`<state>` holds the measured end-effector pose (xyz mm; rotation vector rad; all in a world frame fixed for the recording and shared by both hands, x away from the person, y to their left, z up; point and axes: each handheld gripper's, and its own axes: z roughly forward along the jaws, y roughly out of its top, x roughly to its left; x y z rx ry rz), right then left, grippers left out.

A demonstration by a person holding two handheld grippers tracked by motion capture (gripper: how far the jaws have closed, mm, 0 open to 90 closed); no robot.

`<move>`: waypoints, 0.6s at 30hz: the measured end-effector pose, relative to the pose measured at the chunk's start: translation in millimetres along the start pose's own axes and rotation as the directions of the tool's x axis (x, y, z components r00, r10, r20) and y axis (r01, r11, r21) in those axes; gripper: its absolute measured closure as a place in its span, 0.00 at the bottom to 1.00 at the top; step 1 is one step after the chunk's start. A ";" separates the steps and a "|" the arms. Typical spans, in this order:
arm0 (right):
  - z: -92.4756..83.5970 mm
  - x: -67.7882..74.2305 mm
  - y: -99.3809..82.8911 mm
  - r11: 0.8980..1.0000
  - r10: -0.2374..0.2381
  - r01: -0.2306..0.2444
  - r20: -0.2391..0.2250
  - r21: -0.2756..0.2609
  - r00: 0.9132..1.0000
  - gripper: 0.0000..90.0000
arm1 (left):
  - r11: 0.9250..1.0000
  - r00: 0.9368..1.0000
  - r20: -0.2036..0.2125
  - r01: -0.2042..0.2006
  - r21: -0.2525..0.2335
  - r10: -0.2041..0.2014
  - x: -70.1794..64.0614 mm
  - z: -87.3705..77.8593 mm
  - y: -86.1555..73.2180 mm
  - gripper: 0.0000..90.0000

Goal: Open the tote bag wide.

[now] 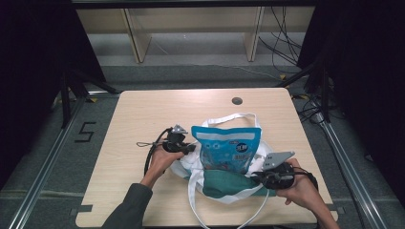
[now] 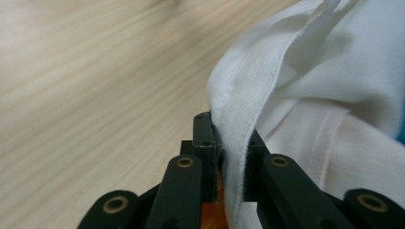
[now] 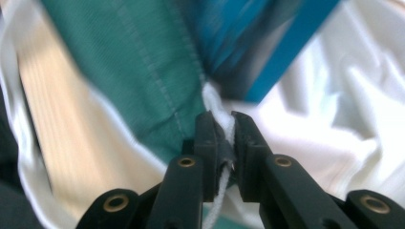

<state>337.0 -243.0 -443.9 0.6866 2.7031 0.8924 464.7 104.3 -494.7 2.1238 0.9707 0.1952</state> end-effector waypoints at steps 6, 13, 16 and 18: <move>2.3 24.4 -18.6 0.998 -0.032 0.033 -0.021 0.060 0.999 0.93 | 0.999 0.999 -0.036 -0.011 0.053 0.013 3.0 7.5 -2.0 0.93; 26.9 29.4 -29.6 0.994 0.041 -0.043 0.023 0.099 0.999 0.94 | 0.999 0.996 -0.082 -0.026 0.020 0.028 0.5 4.0 -7.0 0.88; 27.2 27.8 -30.4 0.995 0.055 -0.057 0.021 0.082 0.998 0.94 | 0.998 0.994 -0.099 0.047 -0.045 -0.052 0.1 -11.3 -4.9 0.65; 27.2 27.3 -29.3 0.994 0.051 -0.053 0.027 0.091 0.998 0.93 | 0.993 0.994 -0.084 0.065 -0.101 -0.074 -4.6 -23.6 -2.4 0.58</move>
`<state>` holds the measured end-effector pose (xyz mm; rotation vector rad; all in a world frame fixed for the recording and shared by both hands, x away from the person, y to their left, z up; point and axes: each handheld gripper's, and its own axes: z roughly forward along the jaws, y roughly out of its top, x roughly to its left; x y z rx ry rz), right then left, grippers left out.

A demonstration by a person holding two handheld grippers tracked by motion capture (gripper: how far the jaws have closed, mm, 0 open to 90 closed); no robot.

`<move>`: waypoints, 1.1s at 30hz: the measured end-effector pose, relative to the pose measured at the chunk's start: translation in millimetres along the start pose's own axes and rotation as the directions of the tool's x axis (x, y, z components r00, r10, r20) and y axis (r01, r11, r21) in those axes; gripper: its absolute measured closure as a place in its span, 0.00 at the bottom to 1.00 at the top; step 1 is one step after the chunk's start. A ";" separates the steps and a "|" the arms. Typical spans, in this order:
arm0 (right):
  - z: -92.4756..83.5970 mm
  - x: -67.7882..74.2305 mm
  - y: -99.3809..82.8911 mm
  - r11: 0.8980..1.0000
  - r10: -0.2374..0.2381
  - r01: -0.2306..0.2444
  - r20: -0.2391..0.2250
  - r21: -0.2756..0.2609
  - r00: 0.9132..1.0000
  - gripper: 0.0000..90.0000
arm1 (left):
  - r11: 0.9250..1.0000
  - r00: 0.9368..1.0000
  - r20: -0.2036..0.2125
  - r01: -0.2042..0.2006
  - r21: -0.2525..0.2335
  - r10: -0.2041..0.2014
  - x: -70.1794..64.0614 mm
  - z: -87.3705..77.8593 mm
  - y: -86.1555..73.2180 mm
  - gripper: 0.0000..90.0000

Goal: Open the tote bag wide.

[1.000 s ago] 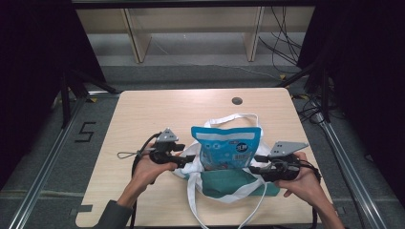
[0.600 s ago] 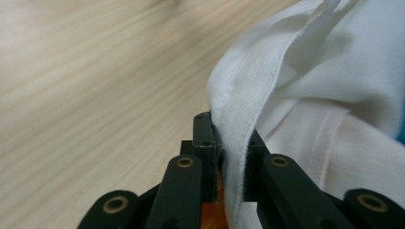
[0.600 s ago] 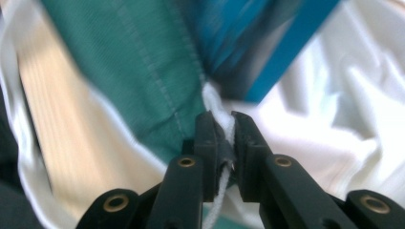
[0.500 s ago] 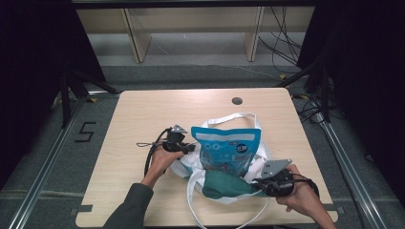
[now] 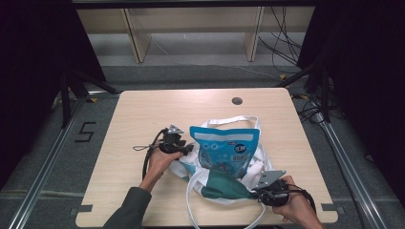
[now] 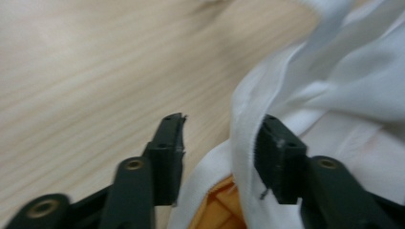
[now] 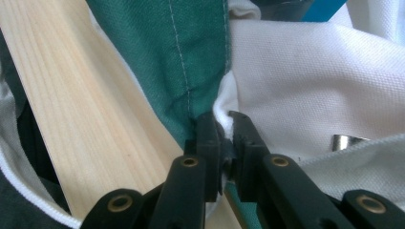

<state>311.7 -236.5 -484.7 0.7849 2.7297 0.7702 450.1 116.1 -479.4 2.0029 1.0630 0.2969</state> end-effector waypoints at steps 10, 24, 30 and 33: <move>0.2 -3.4 -1.3 0.999 0.022 -0.022 -0.006 -0.023 1.000 0.93 | 0.997 0.980 0.184 -0.082 -0.004 0.081 -29.8 -32.8 -22.0 0.85; 21.9 -37.7 23.4 0.999 0.030 -0.024 0.148 -0.039 0.989 0.92 | 0.992 0.992 0.091 -0.099 0.082 0.092 -15.0 -2.4 -42.1 0.96; 38.8 -72.4 47.5 0.998 0.049 -0.043 0.165 -0.043 0.985 0.92 | 0.994 0.996 0.009 -0.085 0.067 0.084 2.7 10.8 -27.3 0.96; 45.5 -84.1 55.3 0.996 0.069 -0.059 0.173 -0.060 0.983 0.91 | 0.997 0.998 -0.008 -0.066 0.041 0.066 9.4 16.3 -23.9 0.96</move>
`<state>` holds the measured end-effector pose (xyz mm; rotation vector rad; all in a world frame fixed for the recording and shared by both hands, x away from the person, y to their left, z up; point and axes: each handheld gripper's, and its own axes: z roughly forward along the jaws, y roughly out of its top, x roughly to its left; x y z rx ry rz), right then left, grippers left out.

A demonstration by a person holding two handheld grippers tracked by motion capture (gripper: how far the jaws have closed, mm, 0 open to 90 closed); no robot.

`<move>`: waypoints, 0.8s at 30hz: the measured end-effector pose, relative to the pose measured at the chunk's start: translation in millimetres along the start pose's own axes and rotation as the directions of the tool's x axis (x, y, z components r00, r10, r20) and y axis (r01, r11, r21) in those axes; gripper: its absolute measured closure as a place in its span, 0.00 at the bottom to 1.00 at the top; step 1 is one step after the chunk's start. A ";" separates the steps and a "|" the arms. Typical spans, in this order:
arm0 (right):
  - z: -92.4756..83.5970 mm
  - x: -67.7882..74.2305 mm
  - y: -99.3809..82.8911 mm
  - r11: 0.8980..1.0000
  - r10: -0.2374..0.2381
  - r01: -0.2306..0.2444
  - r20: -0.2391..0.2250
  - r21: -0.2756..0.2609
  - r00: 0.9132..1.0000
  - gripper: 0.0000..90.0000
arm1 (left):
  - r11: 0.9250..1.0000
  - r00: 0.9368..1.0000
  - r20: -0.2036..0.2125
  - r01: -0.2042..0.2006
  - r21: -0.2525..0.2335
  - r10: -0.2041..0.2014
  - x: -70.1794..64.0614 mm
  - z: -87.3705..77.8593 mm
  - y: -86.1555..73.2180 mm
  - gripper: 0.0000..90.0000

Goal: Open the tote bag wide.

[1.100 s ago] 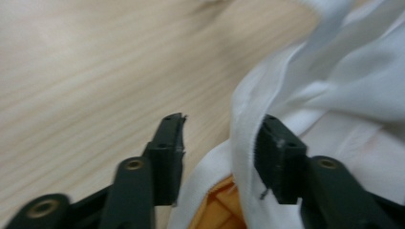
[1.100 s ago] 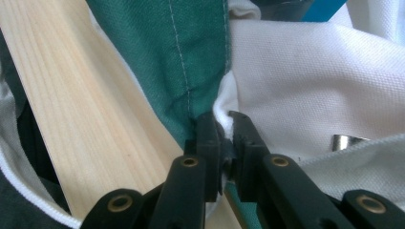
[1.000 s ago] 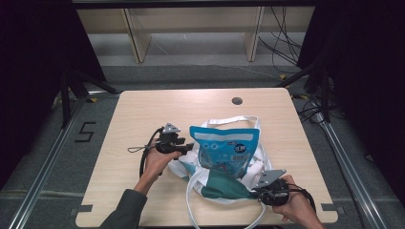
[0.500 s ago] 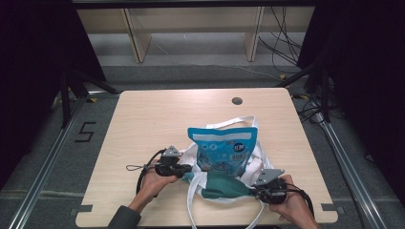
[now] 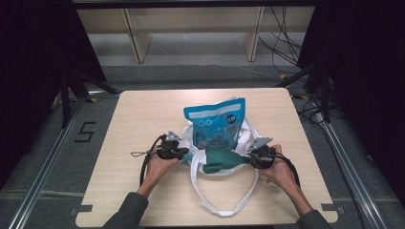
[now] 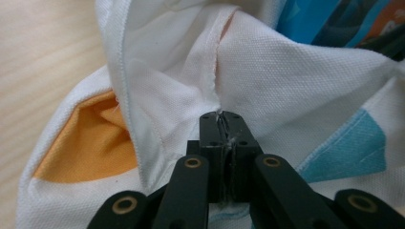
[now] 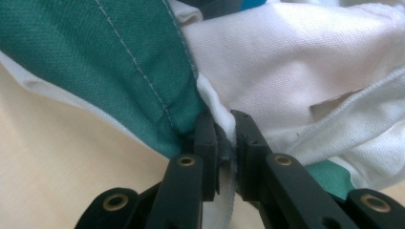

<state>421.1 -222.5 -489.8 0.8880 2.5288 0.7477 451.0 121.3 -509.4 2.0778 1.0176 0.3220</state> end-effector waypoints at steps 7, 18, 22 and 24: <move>-7.8 -8.6 6.6 0.997 0.052 -0.051 0.017 -0.051 0.998 0.79 | 0.996 0.998 0.011 0.060 -0.072 -0.059 3.6 -19.6 7.5 0.81; -63.7 21.4 36.0 0.962 -0.014 -0.003 -0.059 -0.274 0.998 0.87 | 0.985 0.998 0.037 0.048 -0.165 -0.042 -17.2 -53.1 17.0 0.79; -59.9 37.7 46.3 0.957 -0.048 0.014 -0.112 -0.289 0.993 0.94 | 0.983 0.989 0.145 0.063 -0.175 -0.038 -26.3 -57.8 17.5 0.85; -49.7 42.6 48.6 0.963 -0.046 0.014 -0.114 -0.268 0.992 0.96 | 0.988 0.992 0.122 0.033 -0.151 -0.015 -32.5 -51.9 15.2 0.84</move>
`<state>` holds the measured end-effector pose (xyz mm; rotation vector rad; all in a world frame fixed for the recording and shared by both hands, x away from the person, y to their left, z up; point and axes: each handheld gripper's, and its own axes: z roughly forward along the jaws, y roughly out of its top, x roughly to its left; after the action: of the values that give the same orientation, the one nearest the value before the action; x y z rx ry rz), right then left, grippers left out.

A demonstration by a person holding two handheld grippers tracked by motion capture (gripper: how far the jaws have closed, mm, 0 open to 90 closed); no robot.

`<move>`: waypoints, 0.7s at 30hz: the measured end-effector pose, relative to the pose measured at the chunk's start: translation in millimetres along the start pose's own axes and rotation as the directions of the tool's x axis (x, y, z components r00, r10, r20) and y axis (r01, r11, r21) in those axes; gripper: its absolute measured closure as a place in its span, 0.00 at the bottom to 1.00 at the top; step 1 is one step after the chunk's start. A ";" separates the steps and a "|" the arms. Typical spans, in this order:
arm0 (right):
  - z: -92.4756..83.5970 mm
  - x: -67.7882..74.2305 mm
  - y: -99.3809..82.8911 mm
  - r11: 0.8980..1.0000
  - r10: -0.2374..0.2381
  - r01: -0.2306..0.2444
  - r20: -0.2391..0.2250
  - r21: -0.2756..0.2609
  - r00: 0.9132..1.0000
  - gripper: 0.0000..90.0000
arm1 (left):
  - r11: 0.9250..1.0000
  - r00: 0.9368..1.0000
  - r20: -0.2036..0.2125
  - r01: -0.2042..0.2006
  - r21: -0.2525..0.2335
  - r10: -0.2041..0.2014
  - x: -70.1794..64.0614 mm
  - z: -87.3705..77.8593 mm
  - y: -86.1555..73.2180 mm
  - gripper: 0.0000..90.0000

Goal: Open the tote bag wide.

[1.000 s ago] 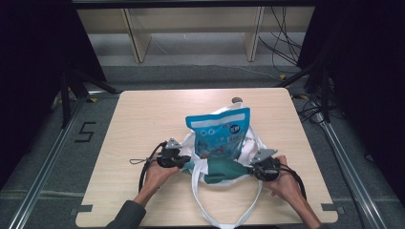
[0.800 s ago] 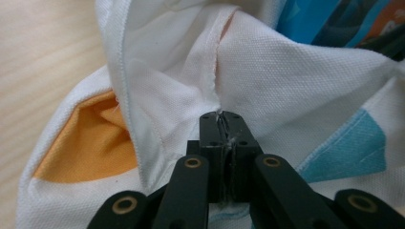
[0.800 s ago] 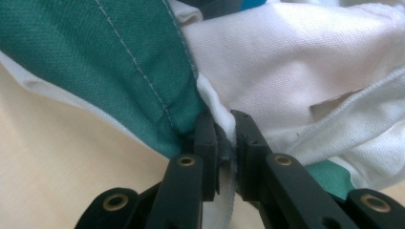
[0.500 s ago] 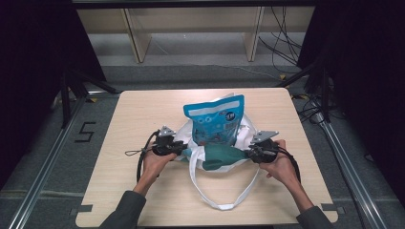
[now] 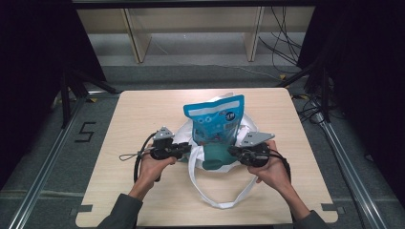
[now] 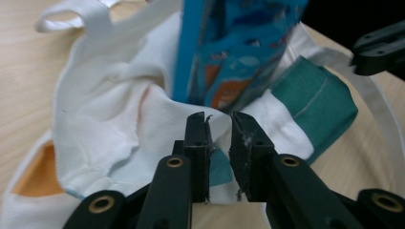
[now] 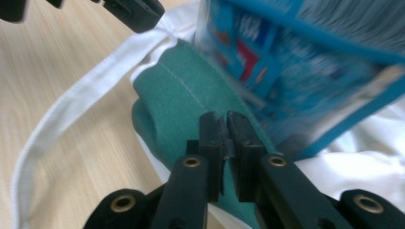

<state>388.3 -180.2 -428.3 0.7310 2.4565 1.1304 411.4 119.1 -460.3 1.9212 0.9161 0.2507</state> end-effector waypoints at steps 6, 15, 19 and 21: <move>29.5 10.5 -17.9 0.996 -0.037 0.041 -0.045 0.082 0.998 1.00 | 0.998 1.000 -0.003 -0.013 0.060 0.014 -0.8 21.0 -19.2 0.90; 63.0 19.3 -39.0 0.982 -0.007 0.014 -0.039 0.187 0.999 1.00 | 0.987 0.998 0.001 -0.056 0.151 0.056 -1.2 38.8 -34.9 0.94; 62.3 23.6 -38.9 0.982 -0.019 0.022 -0.017 0.187 1.000 1.00 | 0.987 0.999 -0.011 -0.051 0.152 0.053 -4.0 39.1 -35.3 0.93; 61.9 21.0 -38.5 0.984 -0.024 0.030 -0.038 0.173 0.999 1.00 | 0.985 0.997 -0.015 -0.071 0.157 0.074 -4.0 36.8 -33.3 0.92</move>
<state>390.1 -152.2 -498.7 0.7297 2.6114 0.9350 411.3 100.2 -506.3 2.1028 0.9033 0.2487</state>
